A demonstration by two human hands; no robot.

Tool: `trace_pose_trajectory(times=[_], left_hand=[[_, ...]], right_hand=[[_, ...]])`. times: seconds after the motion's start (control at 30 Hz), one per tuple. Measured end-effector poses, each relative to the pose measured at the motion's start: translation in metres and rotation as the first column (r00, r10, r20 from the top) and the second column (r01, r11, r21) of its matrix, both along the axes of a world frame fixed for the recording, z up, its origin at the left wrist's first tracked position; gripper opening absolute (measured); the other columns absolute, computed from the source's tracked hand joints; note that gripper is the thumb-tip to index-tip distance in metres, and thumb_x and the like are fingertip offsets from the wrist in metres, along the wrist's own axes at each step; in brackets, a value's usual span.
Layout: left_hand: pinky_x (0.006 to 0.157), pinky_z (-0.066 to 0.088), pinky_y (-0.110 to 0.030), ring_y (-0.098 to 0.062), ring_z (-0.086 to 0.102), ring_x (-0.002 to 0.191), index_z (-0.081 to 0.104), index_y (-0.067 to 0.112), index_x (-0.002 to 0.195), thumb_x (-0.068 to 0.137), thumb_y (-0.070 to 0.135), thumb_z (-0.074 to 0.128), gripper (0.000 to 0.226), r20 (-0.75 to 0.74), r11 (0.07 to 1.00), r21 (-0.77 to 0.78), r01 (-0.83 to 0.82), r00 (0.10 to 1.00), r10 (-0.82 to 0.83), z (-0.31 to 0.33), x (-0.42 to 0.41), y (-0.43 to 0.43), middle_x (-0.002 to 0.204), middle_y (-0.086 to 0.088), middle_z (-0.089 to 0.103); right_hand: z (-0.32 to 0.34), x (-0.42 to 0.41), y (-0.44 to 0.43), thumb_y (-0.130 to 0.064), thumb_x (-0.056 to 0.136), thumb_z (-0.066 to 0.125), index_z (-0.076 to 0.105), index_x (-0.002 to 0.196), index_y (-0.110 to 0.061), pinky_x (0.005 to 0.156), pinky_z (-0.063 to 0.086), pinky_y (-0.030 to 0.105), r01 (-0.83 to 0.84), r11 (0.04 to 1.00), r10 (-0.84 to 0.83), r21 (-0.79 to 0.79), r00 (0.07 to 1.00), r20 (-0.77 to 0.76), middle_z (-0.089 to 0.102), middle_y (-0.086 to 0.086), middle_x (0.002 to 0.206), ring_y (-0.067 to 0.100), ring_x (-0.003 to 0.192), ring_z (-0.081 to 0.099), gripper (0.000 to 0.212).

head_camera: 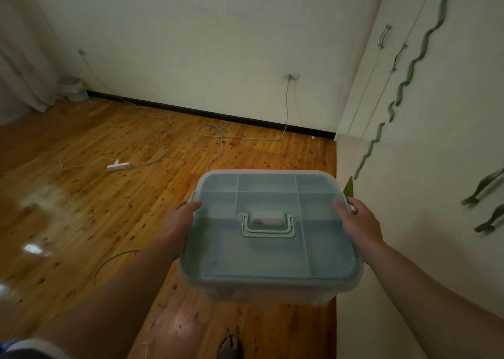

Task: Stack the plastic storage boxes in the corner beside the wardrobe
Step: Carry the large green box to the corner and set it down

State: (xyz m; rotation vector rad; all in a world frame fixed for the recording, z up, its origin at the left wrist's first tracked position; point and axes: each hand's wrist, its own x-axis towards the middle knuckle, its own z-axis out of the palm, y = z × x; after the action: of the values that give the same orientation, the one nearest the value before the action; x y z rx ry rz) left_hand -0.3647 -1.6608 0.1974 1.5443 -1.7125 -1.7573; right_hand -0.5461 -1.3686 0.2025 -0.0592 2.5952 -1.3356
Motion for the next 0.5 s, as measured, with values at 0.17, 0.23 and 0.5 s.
trace_pose_trajectory(times=[0.17,0.23,0.5], left_hand=[[0.084,0.046,-0.044,-0.026,0.058,0.1,0.057,0.021,0.132,0.09,0.041,0.058,0.046,0.002,0.997,0.001,0.076,0.997,-0.076,0.006,-0.068,-0.058,0.124,-0.004,0.061],[0.087,0.045,-0.045,-0.026,0.058,0.105,0.056,0.023,0.133,0.091,0.042,0.057,0.046,0.003,0.993,0.013,0.114,0.993,-0.114,0.009,-0.091,-0.075,0.126,-0.003,0.06],[0.092,0.045,-0.047,-0.028,0.056,0.115,0.051,0.019,0.138,0.093,0.037,0.056,0.049,0.006,0.977,-0.013,0.211,0.977,-0.211,0.012,-0.167,-0.135,0.134,-0.006,0.056]], right_hand=[[0.003,-0.046,-0.042,-0.062,0.087,0.048,0.048,0.136,-0.028,0.093,0.045,0.044,0.088,0.996,-0.088,0.01,0.996,0.005,0.057,0.006,0.13,0.029,0.114,0.054,0.059],[0.005,-0.061,-0.054,-0.06,0.088,0.049,0.048,0.136,-0.027,0.095,0.045,0.046,0.115,0.993,-0.115,0.005,0.993,0.001,0.056,0.007,0.131,0.029,0.115,0.054,0.059],[0.003,-0.114,-0.105,-0.058,0.088,0.05,0.049,0.134,-0.028,0.084,0.042,0.035,0.198,0.979,-0.198,-0.047,0.98,0.005,0.058,0.004,0.126,0.024,0.108,0.055,0.055]])
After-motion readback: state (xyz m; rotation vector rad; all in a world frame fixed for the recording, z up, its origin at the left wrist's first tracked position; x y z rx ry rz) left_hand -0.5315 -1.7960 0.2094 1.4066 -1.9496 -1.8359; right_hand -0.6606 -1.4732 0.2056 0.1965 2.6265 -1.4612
